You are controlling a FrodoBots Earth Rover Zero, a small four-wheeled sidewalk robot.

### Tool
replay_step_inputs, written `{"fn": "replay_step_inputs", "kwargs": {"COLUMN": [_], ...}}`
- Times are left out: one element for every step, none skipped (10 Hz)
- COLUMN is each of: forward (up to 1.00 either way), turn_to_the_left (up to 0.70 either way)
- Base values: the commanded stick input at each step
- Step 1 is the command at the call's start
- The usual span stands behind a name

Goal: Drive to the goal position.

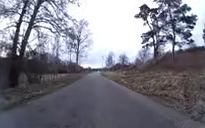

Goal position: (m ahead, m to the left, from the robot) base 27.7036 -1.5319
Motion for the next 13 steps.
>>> {"fn": "replay_step_inputs", "kwargs": {"forward": [0.50, 0.50, 0.50, 0.50, 0.50, 0.50, 0.50, 0.50, 0.50, 0.50, 0.50, 0.50, 0.50], "turn_to_the_left": [0.00, 0.00, 0.00, 0.00, 0.00, 0.00, 0.00, 0.00, 0.00, 0.00, 0.00, 0.00, 0.00]}}
